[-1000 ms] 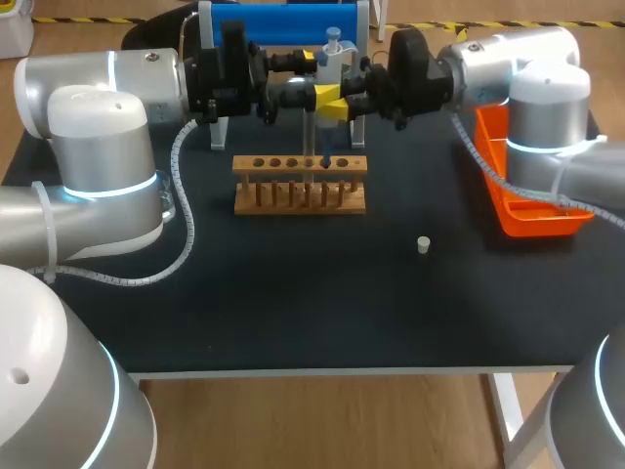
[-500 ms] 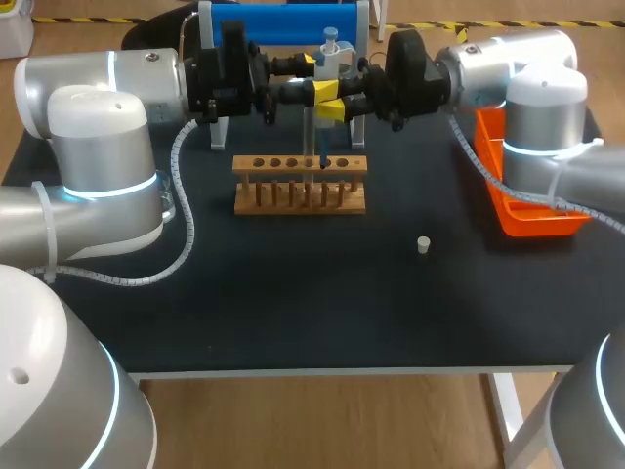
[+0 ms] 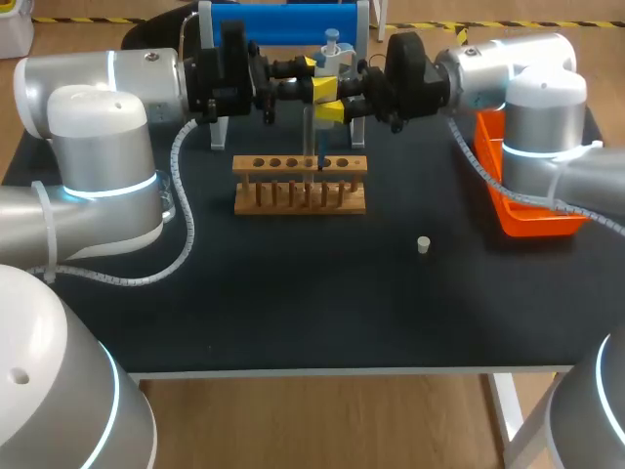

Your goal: Invert the test tube, pick up the pipette, mount the tip to pipette, aspirate from beaker and dispense into the tube, eject the tip, return the pipette, and cap with the stopper.

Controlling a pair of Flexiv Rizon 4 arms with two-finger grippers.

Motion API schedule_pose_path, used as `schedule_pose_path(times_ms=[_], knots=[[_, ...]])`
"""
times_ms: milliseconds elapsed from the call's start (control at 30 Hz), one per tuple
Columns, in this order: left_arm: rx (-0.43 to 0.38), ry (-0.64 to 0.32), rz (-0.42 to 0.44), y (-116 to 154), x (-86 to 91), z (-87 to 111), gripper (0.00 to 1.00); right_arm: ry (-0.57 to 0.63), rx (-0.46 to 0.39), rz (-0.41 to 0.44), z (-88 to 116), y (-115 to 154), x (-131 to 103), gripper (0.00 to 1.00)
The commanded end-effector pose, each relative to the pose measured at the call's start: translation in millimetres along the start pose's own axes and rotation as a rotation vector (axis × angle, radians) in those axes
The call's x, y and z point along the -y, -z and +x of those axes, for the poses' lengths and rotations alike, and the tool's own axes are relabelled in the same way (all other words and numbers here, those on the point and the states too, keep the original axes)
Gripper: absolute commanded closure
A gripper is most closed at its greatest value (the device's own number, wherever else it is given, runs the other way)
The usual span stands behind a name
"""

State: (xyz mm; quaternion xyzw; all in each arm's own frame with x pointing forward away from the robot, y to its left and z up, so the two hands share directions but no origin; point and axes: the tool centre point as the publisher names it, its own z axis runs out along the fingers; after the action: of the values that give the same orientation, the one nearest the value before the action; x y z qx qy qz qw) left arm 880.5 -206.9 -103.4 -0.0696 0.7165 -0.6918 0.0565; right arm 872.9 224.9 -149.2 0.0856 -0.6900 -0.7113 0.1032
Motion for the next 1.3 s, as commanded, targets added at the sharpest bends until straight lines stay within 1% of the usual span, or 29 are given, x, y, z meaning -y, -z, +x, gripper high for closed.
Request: schedule_pose_path(times_ms=[33,500,533,567,600,700,800,900,1033,1200,1300], knots=[[0.000,-0.001,0.002,0,-0.3,1.2,1.00,0.000,0.002,0.001,-1,-1,0,1.00],[0.000,-0.001,0.002,0,-0.3,1.2,1.00,0.002,-0.005,0.004,-1,0,-1,1.00],[0.000,-0.001,0.002,0,-0.3,1.2,1.00,0.002,-0.006,0.004,-1,1,-1,0.80],[0.000,-0.001,0.002,0,-0.3,1.2,1.00,0.001,-0.006,0.006,-1,1,-1,0.55],[0.000,-0.001,0.002,0,-0.3,1.2,1.00,0.001,-0.006,0.006,-1,1,-1,0.01],[0.000,-0.001,0.002,0,-0.3,1.2,1.00,0.002,-0.007,0.004,-1,4,-2,0.00],[0.000,-0.001,0.002,0,-0.3,1.2,1.00,0.004,-0.007,0.004,1,14,-4,0.00],[0.000,-0.001,0.002,0,-0.3,1.2,1.00,0.005,-0.004,0.006,2,30,-5,0.00],[0.000,-0.001,0.002,0,-0.3,1.2,1.00,0.013,0.030,0.026,0,55,-5,0.00],[0.000,-0.001,0.002,0,-0.3,1.2,1.00,0.012,0.097,0.078,-19,81,2,0.00],[0.000,-0.001,0.002,0,-0.3,1.2,1.00,0.013,0.142,0.114,-41,90,7,0.00]])
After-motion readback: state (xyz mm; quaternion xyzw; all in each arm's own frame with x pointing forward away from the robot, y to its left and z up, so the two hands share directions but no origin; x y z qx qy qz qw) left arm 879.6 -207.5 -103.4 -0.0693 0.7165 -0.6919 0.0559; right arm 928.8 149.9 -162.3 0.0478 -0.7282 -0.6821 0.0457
